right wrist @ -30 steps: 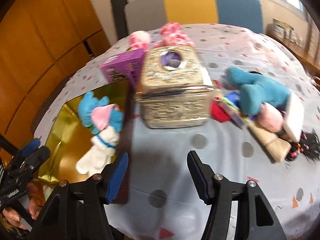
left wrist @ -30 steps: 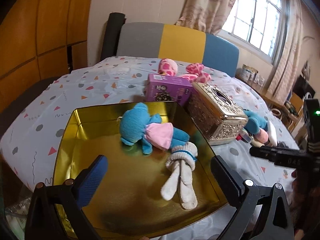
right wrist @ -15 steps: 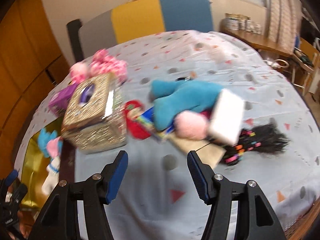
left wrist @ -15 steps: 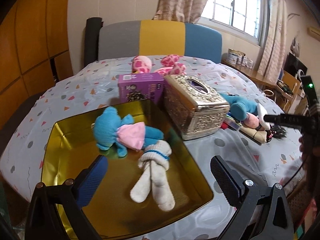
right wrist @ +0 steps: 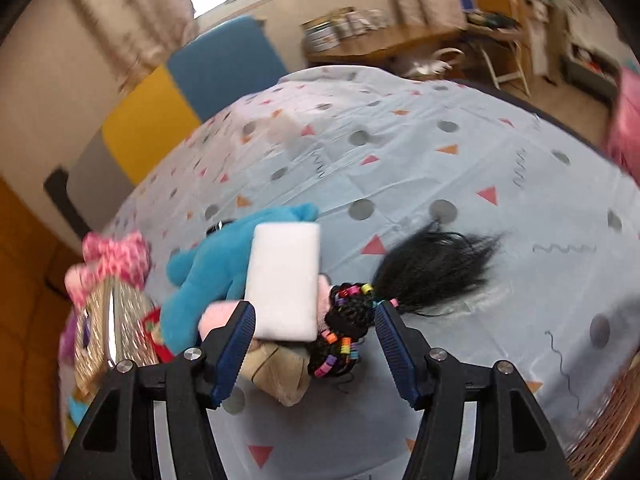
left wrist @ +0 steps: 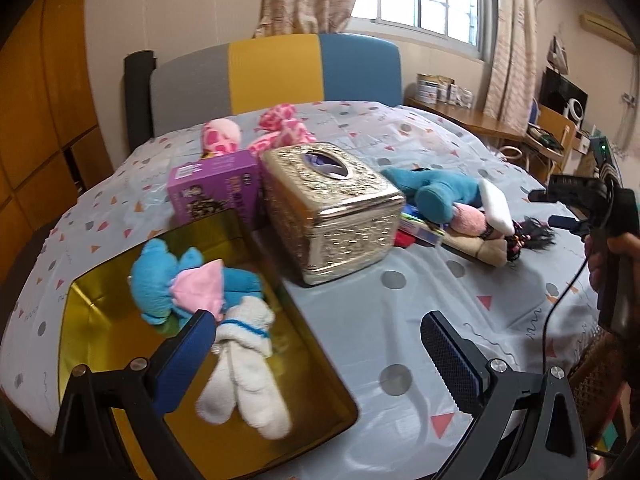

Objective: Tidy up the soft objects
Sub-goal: 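Grasp the white sponge block with the left tool while the right tool moves toward the black wig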

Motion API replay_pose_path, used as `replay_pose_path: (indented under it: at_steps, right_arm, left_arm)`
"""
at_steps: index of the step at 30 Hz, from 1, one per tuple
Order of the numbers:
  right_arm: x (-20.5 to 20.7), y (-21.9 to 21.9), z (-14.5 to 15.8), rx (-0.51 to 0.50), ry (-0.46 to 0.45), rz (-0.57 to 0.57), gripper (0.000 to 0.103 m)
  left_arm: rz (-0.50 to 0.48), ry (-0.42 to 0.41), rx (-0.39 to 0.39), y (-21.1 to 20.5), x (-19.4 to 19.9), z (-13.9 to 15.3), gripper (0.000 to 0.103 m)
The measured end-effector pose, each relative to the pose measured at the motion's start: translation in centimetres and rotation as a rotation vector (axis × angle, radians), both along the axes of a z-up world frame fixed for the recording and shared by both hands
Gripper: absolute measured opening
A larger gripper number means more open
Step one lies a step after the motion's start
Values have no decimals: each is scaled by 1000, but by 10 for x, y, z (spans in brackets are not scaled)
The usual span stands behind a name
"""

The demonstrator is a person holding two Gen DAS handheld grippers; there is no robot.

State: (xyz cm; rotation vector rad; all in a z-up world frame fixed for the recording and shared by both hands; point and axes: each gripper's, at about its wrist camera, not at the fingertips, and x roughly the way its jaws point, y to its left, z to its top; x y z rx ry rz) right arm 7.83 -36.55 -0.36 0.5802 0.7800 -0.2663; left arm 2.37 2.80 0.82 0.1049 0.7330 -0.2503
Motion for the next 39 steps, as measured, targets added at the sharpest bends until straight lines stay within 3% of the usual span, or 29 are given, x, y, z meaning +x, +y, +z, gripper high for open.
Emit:
replay_pose_path:
  at_steps: [3, 13, 18, 27, 39]
  right_arm:
    - [-4, -6, 0, 31, -17, -16, 72]
    - [-20, -24, 5, 96, -93, -106, 75]
    - [-35, -36, 12, 97, -155, -189, 75]
    - [-48, -52, 12, 181, -224, -244, 75]
    - [-53, -66, 3, 279, -256, -260, 75]
  left_arm:
    - [-25, 2, 8, -13, 1, 0, 103]
    - [-169, 11, -13, -68, 18, 9, 103]
    - [-250, -9, 54, -114, 32, 13, 103]
    - [-321, 61, 85, -199, 85, 8, 103]
    - [-400, 127, 161, -308, 144, -22, 103]
